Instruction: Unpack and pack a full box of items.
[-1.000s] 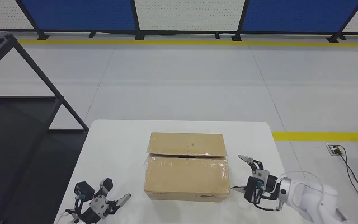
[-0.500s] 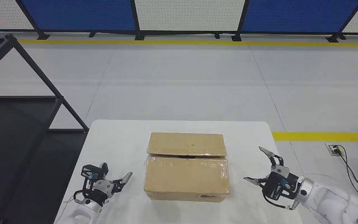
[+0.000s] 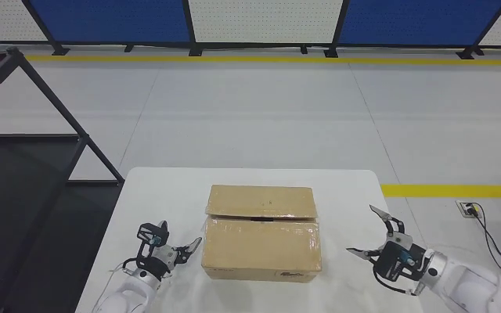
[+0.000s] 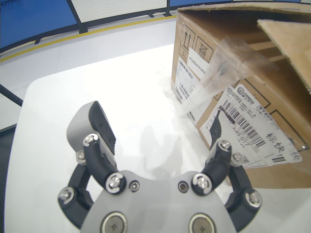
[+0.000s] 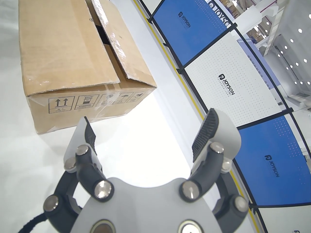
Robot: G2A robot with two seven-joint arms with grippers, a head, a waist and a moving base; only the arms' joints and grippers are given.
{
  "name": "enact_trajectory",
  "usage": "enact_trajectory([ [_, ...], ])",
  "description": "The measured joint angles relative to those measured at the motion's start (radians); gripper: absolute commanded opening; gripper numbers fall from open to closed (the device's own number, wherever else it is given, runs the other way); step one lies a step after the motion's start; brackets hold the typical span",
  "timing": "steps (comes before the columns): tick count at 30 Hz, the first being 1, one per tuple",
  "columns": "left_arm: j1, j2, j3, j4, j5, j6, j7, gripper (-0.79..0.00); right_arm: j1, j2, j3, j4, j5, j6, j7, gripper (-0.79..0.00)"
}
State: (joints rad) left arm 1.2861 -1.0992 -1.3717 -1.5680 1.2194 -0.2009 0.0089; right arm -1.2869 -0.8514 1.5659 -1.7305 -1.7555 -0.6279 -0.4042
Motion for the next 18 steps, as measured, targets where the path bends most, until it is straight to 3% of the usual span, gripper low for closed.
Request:
enact_trajectory([
  [18, -0.064, -0.022, 0.027, 0.043, -0.054, 0.050, -0.022, 0.000, -0.009, 0.003, 0.011, -0.004, -0.004, -0.007, -0.003, 0.000],
])
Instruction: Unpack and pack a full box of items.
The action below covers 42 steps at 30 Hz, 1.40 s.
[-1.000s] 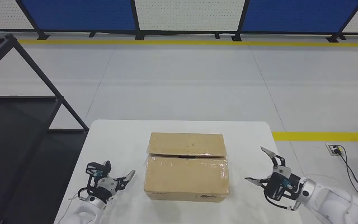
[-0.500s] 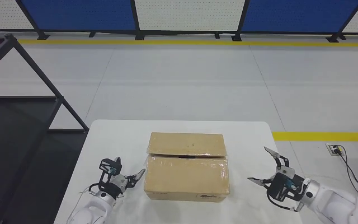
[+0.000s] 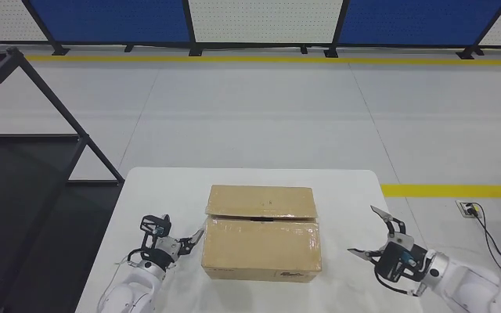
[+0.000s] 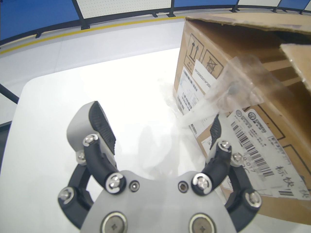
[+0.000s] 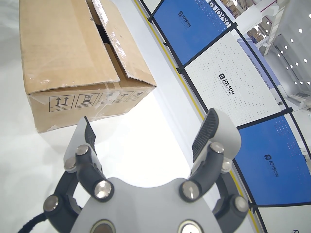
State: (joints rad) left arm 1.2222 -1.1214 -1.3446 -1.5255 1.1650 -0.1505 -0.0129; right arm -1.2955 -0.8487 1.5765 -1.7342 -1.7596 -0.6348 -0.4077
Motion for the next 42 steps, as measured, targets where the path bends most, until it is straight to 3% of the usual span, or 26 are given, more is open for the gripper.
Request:
enact_trajectory([
  [14, 0.013, -0.010, -0.006, -0.005, -0.015, 0.019, 0.012, 0.000, 0.002, 0.003, 0.005, 0.002, -0.008, -0.014, -0.005, 0.000],
  [29, -0.042, -0.029, 0.050, 0.031, -0.001, 0.032, -0.031, 0.000, -0.004, 0.005, 0.008, 0.016, -0.010, -0.008, -0.020, 0.000],
  [42, -0.111, -0.059, 0.083, 0.116, -0.045, 0.184, -0.046, 0.000, -0.016, 0.007, 0.023, 0.009, -0.007, -0.005, -0.020, 0.000],
])
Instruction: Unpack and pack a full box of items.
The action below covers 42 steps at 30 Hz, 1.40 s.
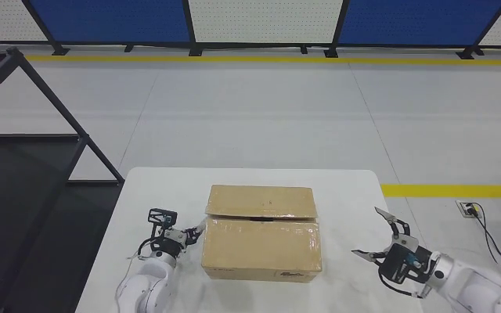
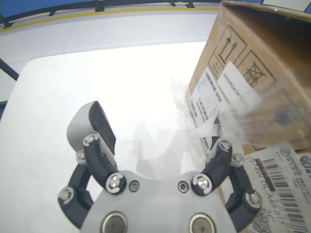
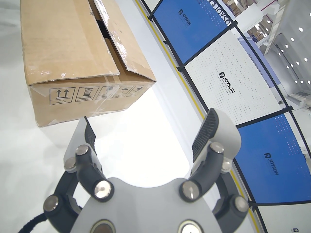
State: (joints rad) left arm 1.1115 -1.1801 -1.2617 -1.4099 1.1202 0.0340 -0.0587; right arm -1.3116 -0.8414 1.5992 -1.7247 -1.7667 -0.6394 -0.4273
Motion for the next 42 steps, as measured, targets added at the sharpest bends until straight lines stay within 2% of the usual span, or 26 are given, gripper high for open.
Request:
enact_trajectory([
  [11, 0.032, -0.018, -0.034, -0.019, -0.059, 0.134, 0.098, 0.000, 0.012, 0.001, -0.004, 0.012, -0.002, -0.007, -0.008, 0.000],
  [26, 0.112, -0.025, -0.080, -0.133, -0.002, 0.217, 0.160, 0.000, 0.050, 0.002, -0.037, 0.035, -0.016, -0.031, -0.020, 0.000],
  [37, 0.172, -0.028, -0.122, -0.218, 0.026, 0.227, 0.175, 0.000, 0.080, 0.002, -0.068, 0.028, -0.029, -0.049, -0.004, 0.000],
  [42, 0.189, -0.031, -0.131, -0.235, 0.038, 0.218, 0.173, 0.000, 0.101, -0.003, -0.122, -0.035, -0.029, -0.067, 0.035, 0.000],
])
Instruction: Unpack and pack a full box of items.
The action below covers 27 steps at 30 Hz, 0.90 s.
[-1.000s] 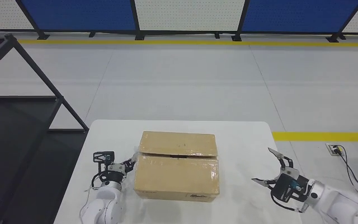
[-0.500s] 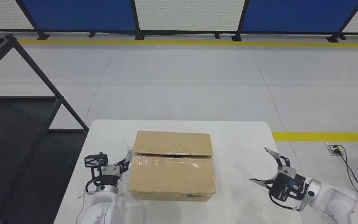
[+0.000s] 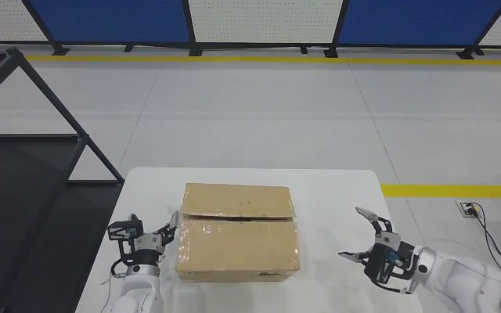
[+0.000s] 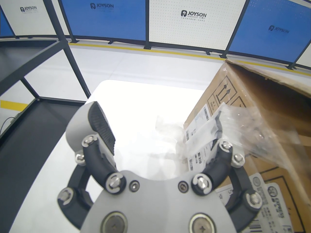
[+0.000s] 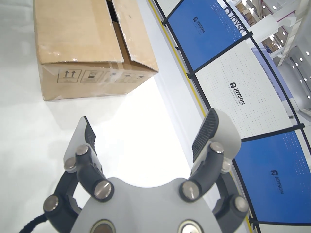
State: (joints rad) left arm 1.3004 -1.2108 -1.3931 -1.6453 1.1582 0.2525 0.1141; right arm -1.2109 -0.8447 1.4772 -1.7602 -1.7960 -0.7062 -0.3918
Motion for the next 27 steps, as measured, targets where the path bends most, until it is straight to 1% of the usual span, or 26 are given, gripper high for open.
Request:
enact_trajectory([
  [5, 0.001, -0.004, 0.001, 0.008, 0.009, -0.009, -0.004, 0.000, 0.045, -0.017, -0.094, -0.073, 0.044, 0.007, 0.079, 0.000],
  [7, 0.001, -0.006, 0.002, 0.012, 0.011, -0.012, -0.004, 0.000, 0.067, -0.025, -0.132, -0.081, 0.063, 0.020, 0.107, 0.000],
  [14, 0.002, -0.012, 0.001, 0.022, 0.010, -0.023, -0.002, 0.000, 0.182, -0.069, -0.309, -0.056, 0.085, 0.135, 0.257, 0.000],
  [21, 0.005, -0.018, -0.006, 0.029, 0.001, -0.032, 0.007, 0.000, 0.256, -0.103, -0.415, -0.011, 0.063, 0.224, 0.293, 0.000],
  [27, 0.009, -0.022, -0.015, 0.040, -0.009, -0.042, 0.013, 0.000, 0.312, -0.124, -0.481, 0.048, 0.016, 0.213, 0.327, 0.000],
])
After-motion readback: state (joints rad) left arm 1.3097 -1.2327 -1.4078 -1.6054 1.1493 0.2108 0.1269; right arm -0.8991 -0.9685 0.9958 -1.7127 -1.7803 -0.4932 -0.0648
